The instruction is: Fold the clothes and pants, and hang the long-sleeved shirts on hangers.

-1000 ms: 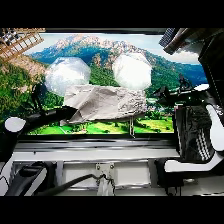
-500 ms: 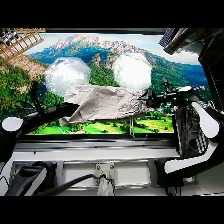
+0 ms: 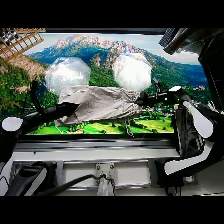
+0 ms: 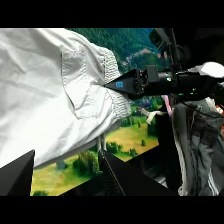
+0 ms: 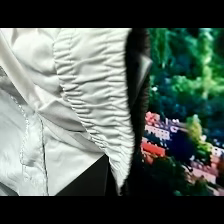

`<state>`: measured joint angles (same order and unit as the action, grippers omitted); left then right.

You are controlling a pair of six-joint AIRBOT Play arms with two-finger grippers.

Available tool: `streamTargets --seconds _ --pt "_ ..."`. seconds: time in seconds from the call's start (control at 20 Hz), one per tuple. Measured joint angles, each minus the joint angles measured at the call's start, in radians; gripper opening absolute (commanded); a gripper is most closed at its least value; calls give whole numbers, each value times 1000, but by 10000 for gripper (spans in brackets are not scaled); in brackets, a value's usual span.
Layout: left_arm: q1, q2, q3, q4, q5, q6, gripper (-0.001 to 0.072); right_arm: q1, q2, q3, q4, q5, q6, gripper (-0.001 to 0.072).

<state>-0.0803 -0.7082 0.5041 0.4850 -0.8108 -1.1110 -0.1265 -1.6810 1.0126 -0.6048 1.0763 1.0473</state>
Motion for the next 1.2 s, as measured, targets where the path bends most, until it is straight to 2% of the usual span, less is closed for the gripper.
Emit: streamTargets --seconds 0.2,0.25,0.3,0.35,0.4,0.55,0.8,1.0,1.2 --pt "0 0 0 0 29 0 370 5 39 0 -16 33 46 28" --pt "-1 0 0 0 41 0 211 6 58 1 -19 47 70 28" --pt "-4 -2 0 -1 53 1 101 6 83 4 -35 64 106 28" --pt "-13 -7 0 0 68 1 31 7 109 8 -54 78 144 28" --pt "-28 -16 0 -4 79 1 9 6 139 13 -85 91 190 28" --pt "-132 -78 1 -68 130 1 10 7 229 26 -186 140 320 28" --pt "-417 -296 42 -232 331 1 10 7 370 36 -329 232 461 28" --pt "-626 -539 175 -304 396 1 10 7 464 42 -412 304 509 28" --pt "-725 -735 283 -327 391 -16 9 7 527 87 -511 406 536 28"
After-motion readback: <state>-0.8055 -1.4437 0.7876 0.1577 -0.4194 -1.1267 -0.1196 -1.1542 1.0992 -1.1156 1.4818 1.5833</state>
